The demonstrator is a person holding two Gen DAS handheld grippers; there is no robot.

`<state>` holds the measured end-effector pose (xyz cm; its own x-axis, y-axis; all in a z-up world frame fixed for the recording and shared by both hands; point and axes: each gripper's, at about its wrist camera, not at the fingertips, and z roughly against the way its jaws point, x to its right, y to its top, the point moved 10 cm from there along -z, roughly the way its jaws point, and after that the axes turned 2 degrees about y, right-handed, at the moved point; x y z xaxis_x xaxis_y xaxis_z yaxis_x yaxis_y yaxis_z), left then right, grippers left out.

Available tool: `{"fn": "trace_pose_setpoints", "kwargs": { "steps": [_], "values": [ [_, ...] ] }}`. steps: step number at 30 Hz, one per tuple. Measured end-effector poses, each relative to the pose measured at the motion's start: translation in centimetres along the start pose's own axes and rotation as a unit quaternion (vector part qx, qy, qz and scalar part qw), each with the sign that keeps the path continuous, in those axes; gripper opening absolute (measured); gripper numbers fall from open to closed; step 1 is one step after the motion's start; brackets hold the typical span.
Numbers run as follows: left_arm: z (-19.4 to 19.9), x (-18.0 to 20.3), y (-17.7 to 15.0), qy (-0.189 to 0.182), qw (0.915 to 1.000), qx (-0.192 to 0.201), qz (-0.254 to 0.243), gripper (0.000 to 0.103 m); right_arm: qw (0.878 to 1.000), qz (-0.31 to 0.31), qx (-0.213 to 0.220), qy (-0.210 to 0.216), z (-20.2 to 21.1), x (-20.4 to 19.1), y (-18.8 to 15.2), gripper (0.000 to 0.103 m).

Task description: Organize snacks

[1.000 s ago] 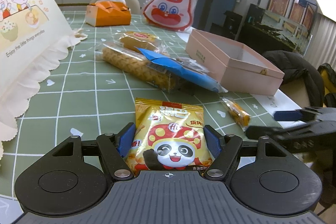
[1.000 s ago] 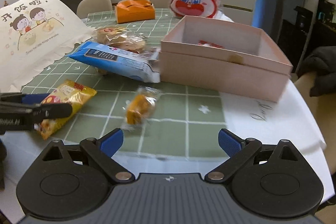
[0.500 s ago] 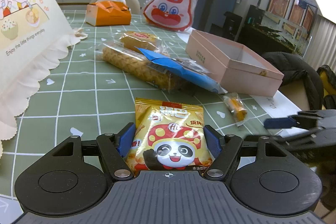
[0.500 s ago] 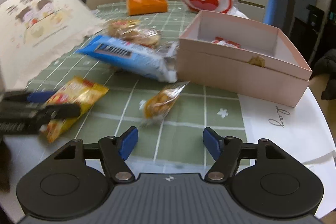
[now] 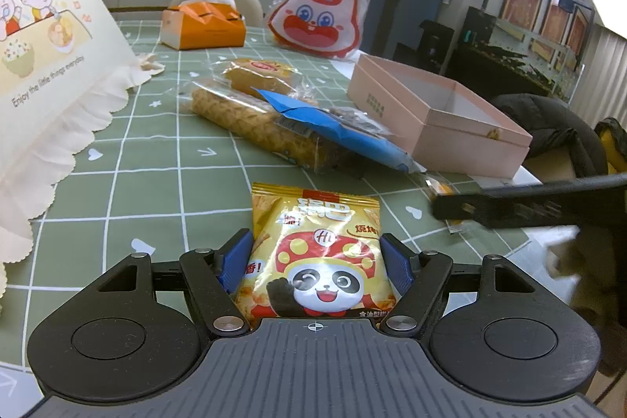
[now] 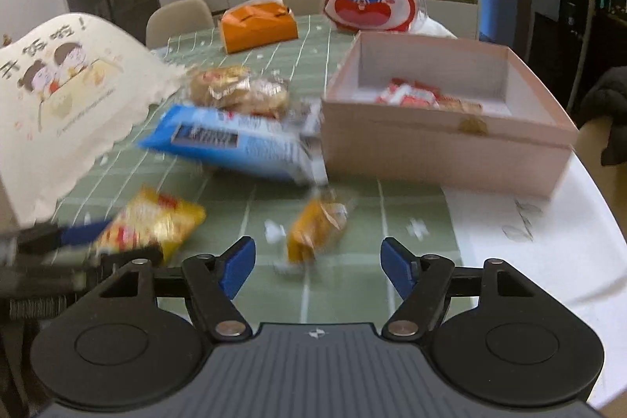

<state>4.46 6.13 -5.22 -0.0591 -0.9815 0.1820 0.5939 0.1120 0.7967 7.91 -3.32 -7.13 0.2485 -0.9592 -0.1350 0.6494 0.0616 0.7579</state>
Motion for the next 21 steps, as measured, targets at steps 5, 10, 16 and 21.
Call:
{"fn": "trace_pose_setpoints", "kwargs": {
  "steps": [5, 10, 16, 21],
  "values": [
    [0.0, 0.0, 0.0, 0.0, 1.0, 0.0, 0.0, 0.076, 0.999, 0.011, -0.02, -0.026, -2.4, -0.1, 0.5, 0.059],
    [-0.1, 0.2, 0.0, 0.007, 0.9999, -0.002, -0.009, 0.076, 0.999, 0.041, -0.022, -0.005, 0.2, -0.5, -0.6, 0.026],
    [0.1, 0.6, -0.2, 0.015, 0.9997, -0.006, -0.019, 0.076, 0.998, 0.063, -0.021, -0.012, 4.4, 1.3, -2.9, 0.022],
    [1.8, 3.3, 0.7, -0.036, 0.999, -0.003, -0.027, 0.072, 0.999, 0.039, 0.003, -0.001, 8.7, 3.9, -2.7, 0.007]
  ]
}}
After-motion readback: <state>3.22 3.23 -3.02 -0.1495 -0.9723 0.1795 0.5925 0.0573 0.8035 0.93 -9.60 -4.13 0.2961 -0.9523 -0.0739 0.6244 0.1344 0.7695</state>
